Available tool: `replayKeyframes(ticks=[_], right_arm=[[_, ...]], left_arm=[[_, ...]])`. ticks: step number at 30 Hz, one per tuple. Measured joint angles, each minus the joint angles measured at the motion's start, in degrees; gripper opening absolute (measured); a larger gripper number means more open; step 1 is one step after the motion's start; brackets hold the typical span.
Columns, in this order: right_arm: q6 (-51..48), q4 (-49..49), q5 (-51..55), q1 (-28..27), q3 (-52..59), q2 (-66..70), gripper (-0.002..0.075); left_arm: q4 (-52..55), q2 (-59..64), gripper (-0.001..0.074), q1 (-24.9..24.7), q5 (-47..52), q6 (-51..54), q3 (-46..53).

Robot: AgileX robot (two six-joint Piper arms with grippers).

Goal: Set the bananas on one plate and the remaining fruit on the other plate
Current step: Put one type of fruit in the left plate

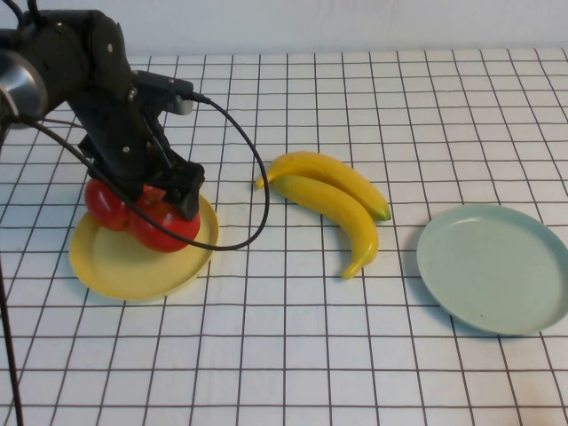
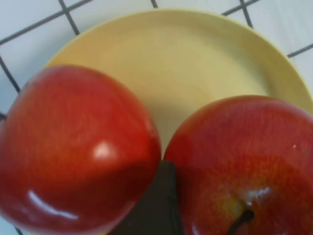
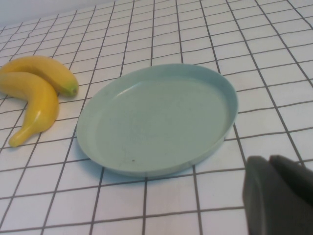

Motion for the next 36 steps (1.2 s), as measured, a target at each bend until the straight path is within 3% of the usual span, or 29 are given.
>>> replayKeyframes(ticks=[8,12,22,36], right_arm=[[0.0,0.0,0.0,0.0,0.0,0.0,-0.0017],[0.0,0.0,0.0,0.0,0.0,0.0,-0.0017],[0.0,0.0,0.0,0.0,0.0,0.0,-0.0017],[0.0,0.0,0.0,0.0,0.0,0.0,-0.0017]], left_arm=[[0.9,0.0,0.0668,0.0,2.1,-6.4,0.0],[6.3,0.0,0.0668,-1.4,1.2,-12.7,0.0],[29.6,0.0,0.0668,-12.5,1.8,-25.0,0.0],[30.1,0.0,0.0668,-14.0,1.0,-33.3,0.0]])
